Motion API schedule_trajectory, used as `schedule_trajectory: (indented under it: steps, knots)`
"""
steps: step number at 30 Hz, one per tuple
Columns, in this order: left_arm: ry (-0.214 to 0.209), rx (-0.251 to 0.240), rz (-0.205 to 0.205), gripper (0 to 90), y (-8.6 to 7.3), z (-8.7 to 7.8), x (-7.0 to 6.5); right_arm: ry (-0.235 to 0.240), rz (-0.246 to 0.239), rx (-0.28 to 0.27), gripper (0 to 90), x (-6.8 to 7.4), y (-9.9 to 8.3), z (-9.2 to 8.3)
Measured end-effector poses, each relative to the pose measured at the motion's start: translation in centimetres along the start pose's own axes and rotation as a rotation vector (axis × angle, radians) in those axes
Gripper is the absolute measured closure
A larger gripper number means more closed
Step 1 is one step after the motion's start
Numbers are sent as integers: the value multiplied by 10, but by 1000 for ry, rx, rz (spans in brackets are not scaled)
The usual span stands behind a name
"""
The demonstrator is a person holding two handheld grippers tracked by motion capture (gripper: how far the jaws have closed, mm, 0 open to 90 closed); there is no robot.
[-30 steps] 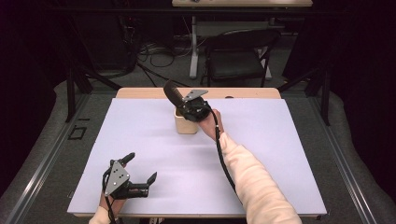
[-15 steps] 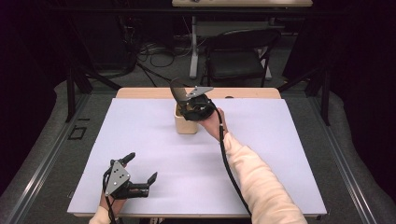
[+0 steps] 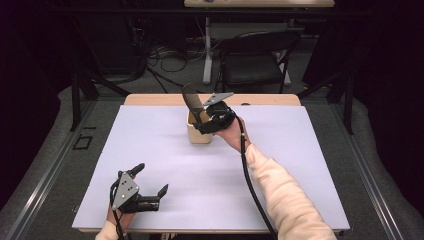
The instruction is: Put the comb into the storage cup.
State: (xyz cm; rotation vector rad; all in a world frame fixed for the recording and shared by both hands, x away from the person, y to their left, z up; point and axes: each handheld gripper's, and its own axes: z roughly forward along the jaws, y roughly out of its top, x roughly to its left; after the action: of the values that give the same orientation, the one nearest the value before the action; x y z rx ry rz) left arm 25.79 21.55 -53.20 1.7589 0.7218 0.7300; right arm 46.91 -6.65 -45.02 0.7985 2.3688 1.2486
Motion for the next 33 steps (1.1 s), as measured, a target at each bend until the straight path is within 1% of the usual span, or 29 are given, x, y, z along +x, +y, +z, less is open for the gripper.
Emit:
schedule_trajectory:
  steps: [3,7,17,20,28,33]
  knots:
    - [-1,2,1,2,0,0,0,16,1,6,168,1,-1,-5]
    - [1,1,-3,2,0,-1,-1,35,-5,15,144,2,-4,-12]
    - [5,-1,-4,2,0,-2,-1,83,-16,32,61,9,-18,-30]
    - [8,-1,-6,2,-1,-2,-1,96,-24,41,40,11,-25,-35]
    - [7,3,-1,2,-1,-3,-2,107,-18,63,0,10,-43,-50]
    - [6,3,1,2,0,-3,-2,104,-15,53,0,11,-52,-62]
